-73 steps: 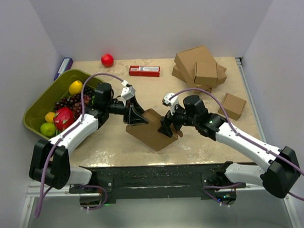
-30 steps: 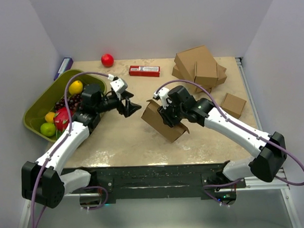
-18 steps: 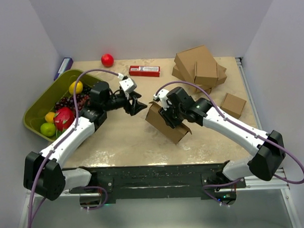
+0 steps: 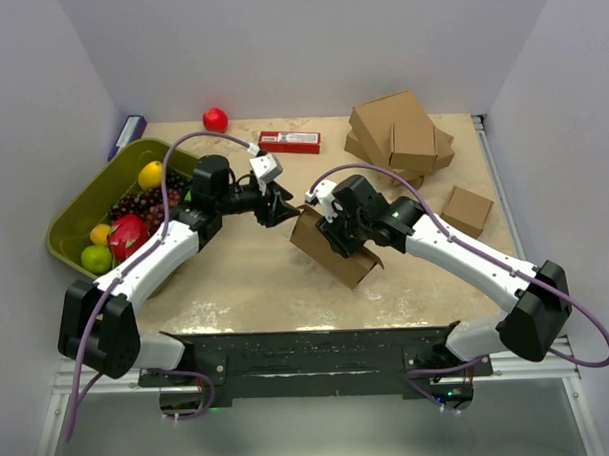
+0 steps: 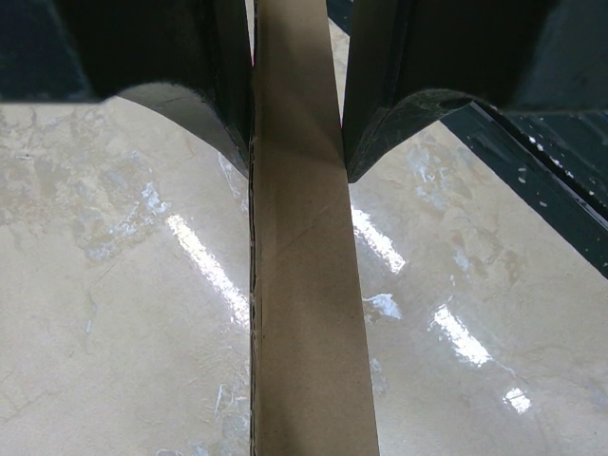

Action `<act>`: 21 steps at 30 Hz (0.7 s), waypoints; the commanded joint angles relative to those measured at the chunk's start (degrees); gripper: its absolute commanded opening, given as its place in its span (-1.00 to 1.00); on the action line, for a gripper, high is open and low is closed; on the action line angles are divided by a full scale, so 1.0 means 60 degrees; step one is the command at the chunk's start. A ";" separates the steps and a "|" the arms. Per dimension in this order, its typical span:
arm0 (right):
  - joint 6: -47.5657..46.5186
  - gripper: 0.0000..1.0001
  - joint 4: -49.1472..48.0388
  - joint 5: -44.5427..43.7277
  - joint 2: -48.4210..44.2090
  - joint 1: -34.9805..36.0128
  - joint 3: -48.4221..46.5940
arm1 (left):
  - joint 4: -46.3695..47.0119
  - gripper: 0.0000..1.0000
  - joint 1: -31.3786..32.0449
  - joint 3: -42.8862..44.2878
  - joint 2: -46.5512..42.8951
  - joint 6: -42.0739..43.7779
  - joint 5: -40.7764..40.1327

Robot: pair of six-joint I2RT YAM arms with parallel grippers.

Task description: Fold the paper box

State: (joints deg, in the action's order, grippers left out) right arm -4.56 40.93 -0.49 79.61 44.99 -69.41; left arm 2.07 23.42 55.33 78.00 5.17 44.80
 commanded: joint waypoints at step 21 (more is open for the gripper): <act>-0.0237 -0.69 -0.0083 0.0316 0.0003 0.0060 -0.0092 | 0.0344 -0.25 0.0227 0.0739 0.0551 0.0061 0.0298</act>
State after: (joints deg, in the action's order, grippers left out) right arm -5.21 40.93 0.99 80.31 45.01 -69.41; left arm 2.46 24.23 57.43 81.19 5.17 45.71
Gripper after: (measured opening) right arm 0.392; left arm 0.397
